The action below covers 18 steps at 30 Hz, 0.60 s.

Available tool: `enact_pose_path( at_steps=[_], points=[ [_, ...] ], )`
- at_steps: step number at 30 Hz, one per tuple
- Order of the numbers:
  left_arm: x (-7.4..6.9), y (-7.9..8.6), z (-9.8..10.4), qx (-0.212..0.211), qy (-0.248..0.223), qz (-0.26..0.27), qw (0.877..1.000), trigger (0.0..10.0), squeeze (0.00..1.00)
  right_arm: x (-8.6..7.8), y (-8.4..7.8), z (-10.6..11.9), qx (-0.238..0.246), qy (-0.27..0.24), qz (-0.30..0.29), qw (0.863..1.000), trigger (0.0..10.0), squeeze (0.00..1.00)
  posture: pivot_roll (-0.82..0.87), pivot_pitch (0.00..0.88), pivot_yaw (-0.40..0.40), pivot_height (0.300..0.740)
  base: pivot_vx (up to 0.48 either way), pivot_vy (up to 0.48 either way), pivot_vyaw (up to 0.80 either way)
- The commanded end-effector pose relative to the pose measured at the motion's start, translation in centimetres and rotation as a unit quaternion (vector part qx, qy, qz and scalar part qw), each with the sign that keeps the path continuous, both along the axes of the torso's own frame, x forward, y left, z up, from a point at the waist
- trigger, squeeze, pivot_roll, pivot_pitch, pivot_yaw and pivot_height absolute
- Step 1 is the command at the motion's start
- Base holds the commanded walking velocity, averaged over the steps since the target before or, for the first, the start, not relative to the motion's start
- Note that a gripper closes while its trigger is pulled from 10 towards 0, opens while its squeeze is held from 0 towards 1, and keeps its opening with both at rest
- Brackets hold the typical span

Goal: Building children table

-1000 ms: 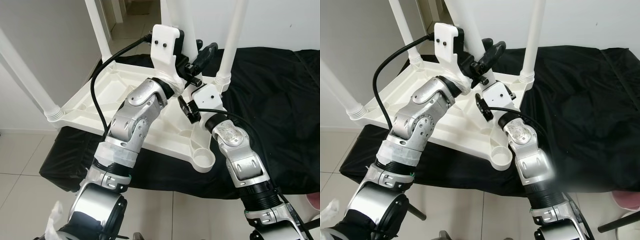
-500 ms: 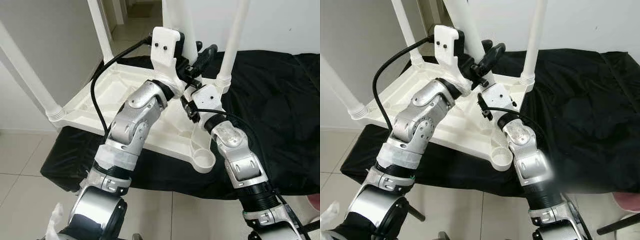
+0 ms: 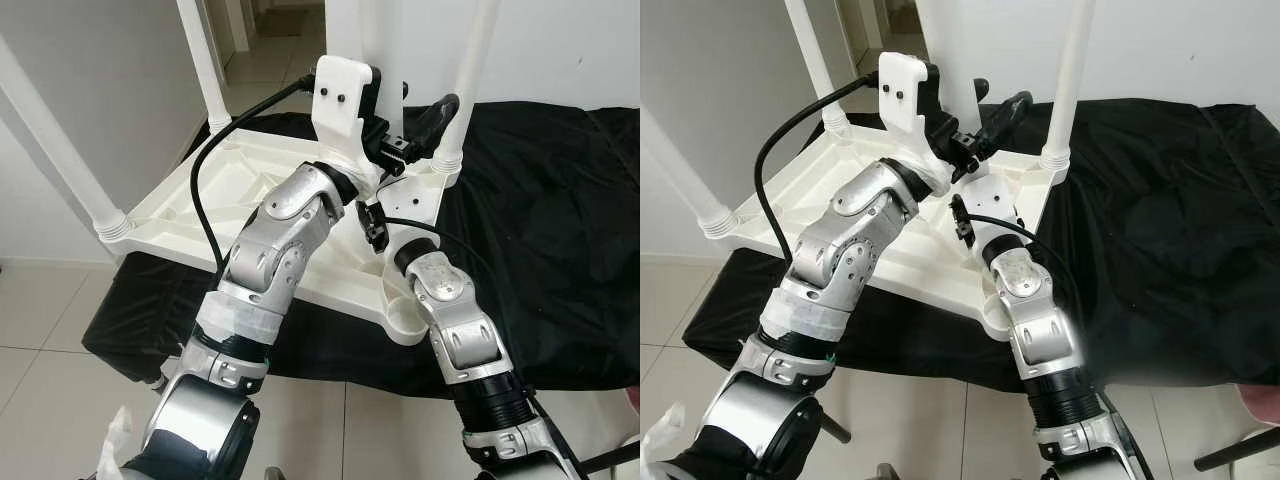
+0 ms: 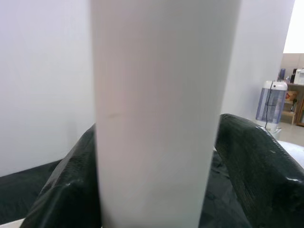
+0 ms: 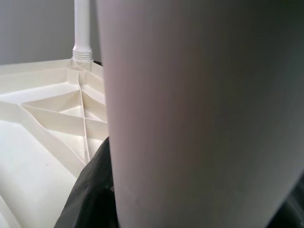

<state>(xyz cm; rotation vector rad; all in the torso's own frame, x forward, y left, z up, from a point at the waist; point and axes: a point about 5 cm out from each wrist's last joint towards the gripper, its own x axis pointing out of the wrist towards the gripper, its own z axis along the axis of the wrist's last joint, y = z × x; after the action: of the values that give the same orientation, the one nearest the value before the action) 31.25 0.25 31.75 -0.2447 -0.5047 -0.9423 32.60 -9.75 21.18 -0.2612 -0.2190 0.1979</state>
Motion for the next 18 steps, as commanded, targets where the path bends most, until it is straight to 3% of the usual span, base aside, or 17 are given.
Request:
enact_pose_path(
  at_steps=[1,9,18],
  points=[
    [-0.2,0.2,0.1,-0.002,-0.004,-0.004,1.000,10.0,0.00,0.1,0.1,-0.4,0.014,0.015,-0.008,1.000,10.0,0.00,-0.06,0.000,0.091,0.740,0.000,0.000,0.00],
    [0.2,1.3,0.2,-0.013,0.008,0.006,1.000,10.0,0.00,0.3,-0.8,-0.9,0.010,0.021,-0.026,0.999,10.0,0.00,-0.06,0.000,0.089,0.740,0.000,0.000,0.00],
    [0.5,2.3,-0.2,-0.010,0.014,0.036,0.999,10.0,0.00,0.6,-1.5,-0.6,0.043,0.017,-0.067,0.997,10.0,0.00,-0.05,0.008,0.089,0.740,0.000,0.000,0.00]
  ],
)
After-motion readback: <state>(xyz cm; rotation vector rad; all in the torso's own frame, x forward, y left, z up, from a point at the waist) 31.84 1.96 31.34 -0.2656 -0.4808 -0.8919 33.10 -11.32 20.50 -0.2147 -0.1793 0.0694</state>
